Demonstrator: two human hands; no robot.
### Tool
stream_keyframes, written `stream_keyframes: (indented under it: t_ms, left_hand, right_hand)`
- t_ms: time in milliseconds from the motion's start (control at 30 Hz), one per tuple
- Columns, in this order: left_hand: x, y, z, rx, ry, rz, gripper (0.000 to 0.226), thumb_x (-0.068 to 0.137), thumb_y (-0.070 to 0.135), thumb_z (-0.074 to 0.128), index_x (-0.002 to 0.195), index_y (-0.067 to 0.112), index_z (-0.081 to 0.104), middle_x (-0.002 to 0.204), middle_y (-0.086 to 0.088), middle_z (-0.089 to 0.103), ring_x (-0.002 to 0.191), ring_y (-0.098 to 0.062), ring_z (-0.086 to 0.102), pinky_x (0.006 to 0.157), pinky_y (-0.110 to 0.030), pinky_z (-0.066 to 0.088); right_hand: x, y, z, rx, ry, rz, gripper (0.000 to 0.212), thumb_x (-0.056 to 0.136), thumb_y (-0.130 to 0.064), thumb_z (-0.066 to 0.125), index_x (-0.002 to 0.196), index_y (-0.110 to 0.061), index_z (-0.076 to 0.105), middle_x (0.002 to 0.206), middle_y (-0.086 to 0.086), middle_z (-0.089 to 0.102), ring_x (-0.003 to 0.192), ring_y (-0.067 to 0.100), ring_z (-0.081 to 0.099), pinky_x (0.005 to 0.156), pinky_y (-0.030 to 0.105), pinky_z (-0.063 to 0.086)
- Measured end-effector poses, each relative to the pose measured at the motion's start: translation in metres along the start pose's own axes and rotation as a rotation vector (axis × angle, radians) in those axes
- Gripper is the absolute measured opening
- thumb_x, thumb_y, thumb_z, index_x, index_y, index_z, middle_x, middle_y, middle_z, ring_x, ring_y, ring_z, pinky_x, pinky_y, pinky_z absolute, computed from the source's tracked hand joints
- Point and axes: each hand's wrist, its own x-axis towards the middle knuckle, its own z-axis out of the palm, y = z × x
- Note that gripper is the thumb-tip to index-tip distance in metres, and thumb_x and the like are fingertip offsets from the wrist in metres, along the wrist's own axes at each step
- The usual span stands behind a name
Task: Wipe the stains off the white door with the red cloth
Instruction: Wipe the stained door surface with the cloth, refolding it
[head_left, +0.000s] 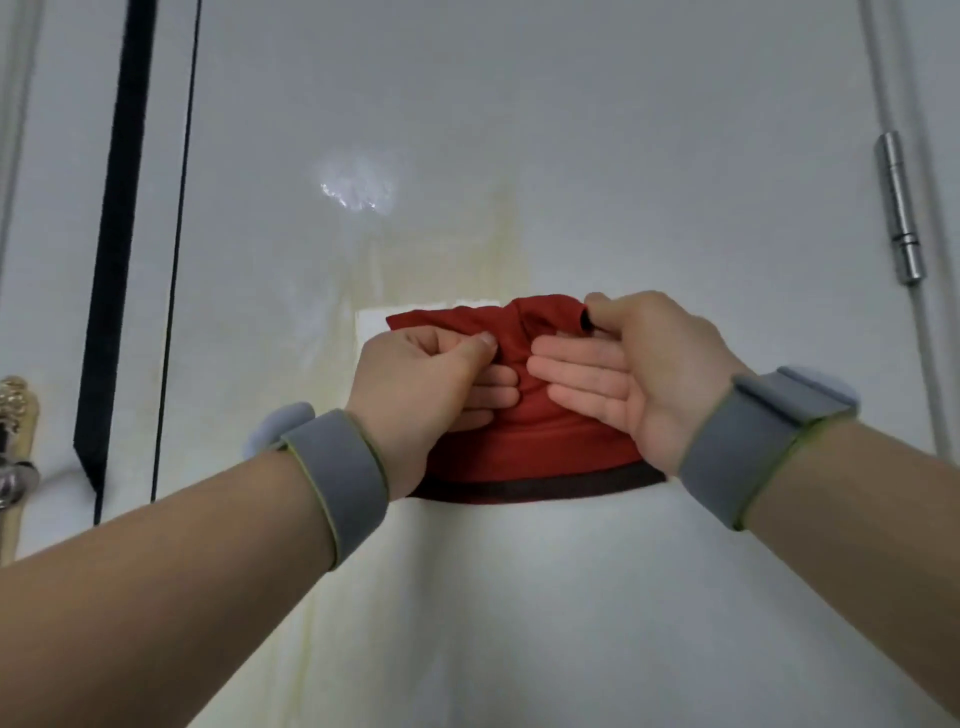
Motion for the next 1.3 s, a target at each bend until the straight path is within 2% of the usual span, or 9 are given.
stream_keyframes:
  t_ms: [67,200,400,567,700,833,900,1067,1300]
  left_hand:
    - [0.004,0.003,0.000,0.006,-0.009,0.036,0.021,0.100,0.021,0.067,0.081,0.013,0.066,0.073,-0.005,0.078,0.065,-0.014,0.077,0.053,-0.020,0.057]
    - [-0.002,-0.013,-0.001,-0.037,0.011,0.107,0.019,0.100,0.024,0.068,0.087,0.010,0.069,0.079,-0.006,0.080,0.075,-0.015,0.079,0.065,-0.021,0.062]
    - [-0.008,-0.021,-0.003,-0.067,0.029,0.119,0.018,0.098,0.026,0.069,0.092,0.008,0.070,0.081,-0.007,0.080,0.080,-0.016,0.079,0.069,-0.023,0.062]
    - [-0.021,-0.030,-0.004,-0.058,0.028,0.073,0.019,0.097,0.025,0.070,0.093,0.006,0.071,0.080,-0.008,0.080,0.079,-0.017,0.079,0.070,-0.025,0.062]
    - [-0.030,-0.041,-0.003,-0.053,0.025,0.036,0.019,0.095,0.024,0.071,0.092,0.005,0.071,0.078,-0.009,0.079,0.078,-0.019,0.079,0.070,-0.027,0.061]
    - [-0.037,-0.044,-0.001,-0.036,0.031,0.022,0.020,0.094,0.024,0.071,0.091,0.004,0.071,0.077,-0.010,0.079,0.075,-0.019,0.079,0.067,-0.027,0.059]
    - [-0.036,-0.043,-0.001,-0.012,0.029,0.024,0.020,0.095,0.023,0.071,0.089,0.004,0.071,0.076,-0.010,0.079,0.073,-0.019,0.079,0.064,-0.027,0.060]
    - [-0.027,-0.031,0.000,0.026,0.019,0.034,0.021,0.096,0.021,0.070,0.088,0.003,0.070,0.075,-0.012,0.078,0.070,-0.022,0.078,0.062,-0.027,0.063]
    - [0.034,0.027,0.009,0.000,-0.008,0.138,0.015,0.100,0.020,0.066,0.089,0.010,0.065,0.070,-0.005,0.077,0.061,-0.013,0.076,0.053,-0.021,0.060]
  right_hand:
    - [0.005,-0.004,0.004,-0.038,-0.015,-0.034,0.019,0.102,-0.019,0.054,0.100,-0.001,0.062,0.080,0.015,0.078,0.071,0.024,0.078,0.062,0.033,0.065]
    - [0.005,0.011,0.000,-0.020,-0.065,-0.107,0.036,0.103,-0.021,0.056,0.126,0.007,0.051,0.084,0.016,0.079,0.076,0.024,0.079,0.067,0.029,0.064]
    - [0.004,0.013,-0.007,-0.031,-0.084,-0.092,0.029,0.102,-0.022,0.058,0.113,0.005,0.054,0.086,0.017,0.078,0.077,0.025,0.079,0.068,0.028,0.064]
    - [-0.003,0.025,-0.016,-0.027,-0.089,-0.046,0.040,0.102,-0.024,0.060,0.130,0.002,0.048,0.087,0.018,0.078,0.079,0.026,0.079,0.066,0.027,0.064]
    - [-0.016,0.031,-0.023,-0.042,-0.072,-0.011,0.022,0.101,-0.021,0.060,0.102,-0.001,0.052,0.084,0.020,0.078,0.078,0.028,0.078,0.071,0.033,0.064]
    - [-0.027,0.039,-0.026,-0.074,-0.054,-0.035,0.032,0.102,-0.020,0.058,0.077,-0.002,0.058,0.080,0.018,0.078,0.077,0.028,0.078,0.074,0.034,0.061]
    - [-0.025,0.039,-0.026,-0.090,-0.053,-0.036,0.033,0.103,-0.022,0.058,0.075,-0.004,0.059,0.079,0.018,0.078,0.076,0.028,0.078,0.073,0.035,0.061]
    - [-0.008,0.020,-0.018,-0.210,-0.080,0.032,0.023,0.103,-0.023,0.056,0.093,-0.003,0.059,0.076,0.016,0.077,0.072,0.028,0.078,0.066,0.036,0.062]
    - [0.030,-0.043,0.016,-0.256,-0.111,-0.116,0.020,0.105,-0.018,0.048,0.090,-0.005,0.054,0.084,0.013,0.077,0.075,0.019,0.076,0.064,0.033,0.062]
